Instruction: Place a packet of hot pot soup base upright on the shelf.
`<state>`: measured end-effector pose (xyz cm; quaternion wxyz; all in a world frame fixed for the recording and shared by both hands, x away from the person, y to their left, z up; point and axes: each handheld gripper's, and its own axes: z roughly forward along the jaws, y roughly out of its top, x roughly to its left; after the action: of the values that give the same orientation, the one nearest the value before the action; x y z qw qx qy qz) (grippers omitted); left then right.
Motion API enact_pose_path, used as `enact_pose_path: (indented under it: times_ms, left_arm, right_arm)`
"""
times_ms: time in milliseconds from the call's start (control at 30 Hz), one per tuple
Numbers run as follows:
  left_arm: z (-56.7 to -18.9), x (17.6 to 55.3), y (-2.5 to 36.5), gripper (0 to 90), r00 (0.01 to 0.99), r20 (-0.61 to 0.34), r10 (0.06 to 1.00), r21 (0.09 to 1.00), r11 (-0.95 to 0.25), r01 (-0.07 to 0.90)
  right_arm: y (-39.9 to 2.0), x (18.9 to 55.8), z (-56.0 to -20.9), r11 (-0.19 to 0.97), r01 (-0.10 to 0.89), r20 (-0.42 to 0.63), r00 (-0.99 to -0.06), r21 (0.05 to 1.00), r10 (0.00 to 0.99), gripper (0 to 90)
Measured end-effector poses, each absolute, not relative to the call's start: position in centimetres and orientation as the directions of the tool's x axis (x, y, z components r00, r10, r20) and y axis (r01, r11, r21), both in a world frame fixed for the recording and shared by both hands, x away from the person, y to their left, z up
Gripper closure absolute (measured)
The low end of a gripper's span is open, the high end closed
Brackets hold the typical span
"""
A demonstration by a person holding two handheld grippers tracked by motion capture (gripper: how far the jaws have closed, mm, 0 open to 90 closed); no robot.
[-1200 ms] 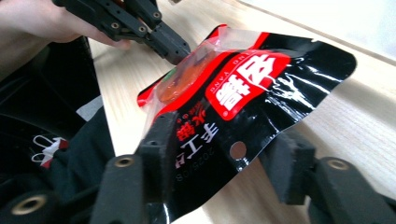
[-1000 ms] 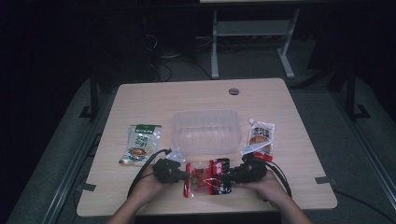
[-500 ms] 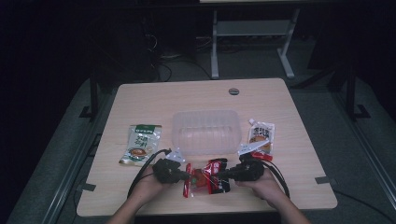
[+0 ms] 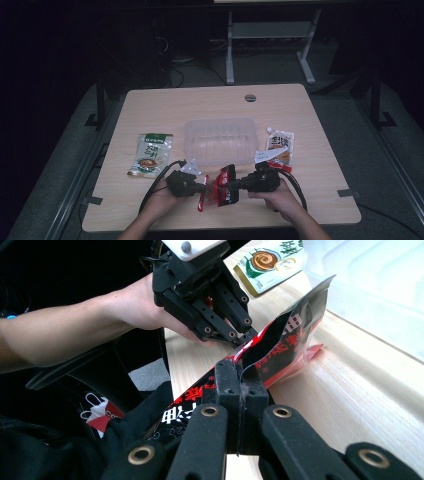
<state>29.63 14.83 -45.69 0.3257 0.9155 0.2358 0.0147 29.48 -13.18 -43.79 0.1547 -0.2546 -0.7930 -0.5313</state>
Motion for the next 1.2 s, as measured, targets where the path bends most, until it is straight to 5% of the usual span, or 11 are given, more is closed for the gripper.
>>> enact_pose_path:
  times_ms: [467,733,1200]
  left_arm:
    - [-43.3,29.0,17.8,86.4,0.884,-0.166,0.437,0.670,-0.608,0.426]
    - [-42.7,28.1,19.1,62.8,0.878,-0.187,0.441,0.663,-0.602,0.444]
    - [-43.2,26.0,22.5,37.0,0.841,-0.184,0.508,0.658,-0.572,0.490]
  right_arm:
    - [-13.5,28.9,-41.8,0.271,0.526,0.486,-0.850,0.806,0.205,90.0]
    - [-13.3,28.5,-40.6,0.248,0.496,0.463,-0.867,0.832,0.184,90.0]
    - [-13.9,28.6,-39.2,0.222,0.479,0.443,-0.876,0.849,0.194,90.0]
